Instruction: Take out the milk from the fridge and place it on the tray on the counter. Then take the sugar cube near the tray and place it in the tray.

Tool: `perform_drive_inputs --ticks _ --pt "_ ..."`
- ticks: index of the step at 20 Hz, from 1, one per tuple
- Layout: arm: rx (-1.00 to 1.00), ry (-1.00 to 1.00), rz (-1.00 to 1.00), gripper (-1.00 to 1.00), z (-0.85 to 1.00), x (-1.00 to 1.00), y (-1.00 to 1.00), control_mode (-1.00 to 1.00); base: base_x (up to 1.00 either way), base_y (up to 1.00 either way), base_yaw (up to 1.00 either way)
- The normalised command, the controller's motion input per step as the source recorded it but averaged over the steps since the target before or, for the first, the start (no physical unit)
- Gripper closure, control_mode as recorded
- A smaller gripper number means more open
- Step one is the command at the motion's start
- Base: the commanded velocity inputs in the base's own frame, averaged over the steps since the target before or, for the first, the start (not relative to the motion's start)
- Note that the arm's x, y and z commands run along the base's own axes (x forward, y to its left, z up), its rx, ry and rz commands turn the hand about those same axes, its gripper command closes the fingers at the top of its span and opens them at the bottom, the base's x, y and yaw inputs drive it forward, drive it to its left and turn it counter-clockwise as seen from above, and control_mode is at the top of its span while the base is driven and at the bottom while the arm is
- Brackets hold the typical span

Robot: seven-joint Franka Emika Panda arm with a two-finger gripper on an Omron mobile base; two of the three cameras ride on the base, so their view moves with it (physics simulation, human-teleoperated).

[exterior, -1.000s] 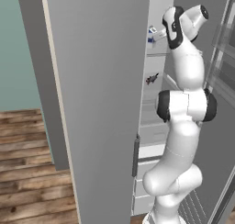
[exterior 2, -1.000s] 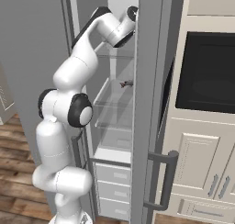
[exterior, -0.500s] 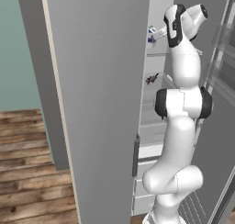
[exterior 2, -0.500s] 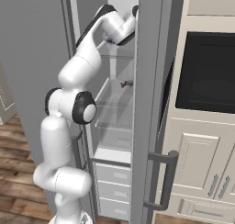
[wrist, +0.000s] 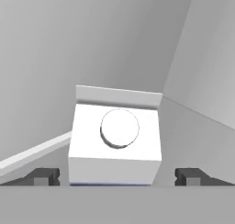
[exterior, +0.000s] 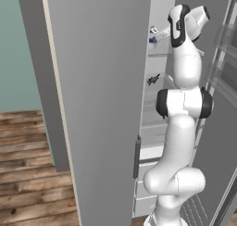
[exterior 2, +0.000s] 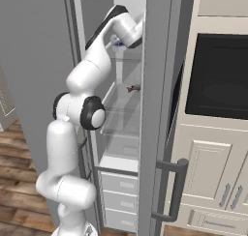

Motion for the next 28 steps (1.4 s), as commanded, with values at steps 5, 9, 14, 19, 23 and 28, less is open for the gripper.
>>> perform_drive_inputs --ticks 5,9,14,19,23,28 --pt "0.00 0.00 0.03 -1.00 -0.08 0.33 0.00 -1.00 0.00 0.00 0.00" --pt "0.00 0.00 0.05 -1.00 0.00 0.04 0.00 -1.00 0.00 0.00 0.00" --pt "0.00 0.00 0.01 -1.00 0.00 0.00 0.20 -1.00 0.00 0.00 0.00" --pt "0.00 0.00 0.00 -1.00 -0.01 0.04 0.20 -1.00 0.00 0.00 0.00" --pt "0.00 0.00 0.01 -1.00 -0.12 0.10 0.18 -1.00 0.00 0.00 0.00" --pt "0.02 0.00 0.01 1.00 -0.05 0.02 0.07 -1.00 0.00 0.00 0.00"
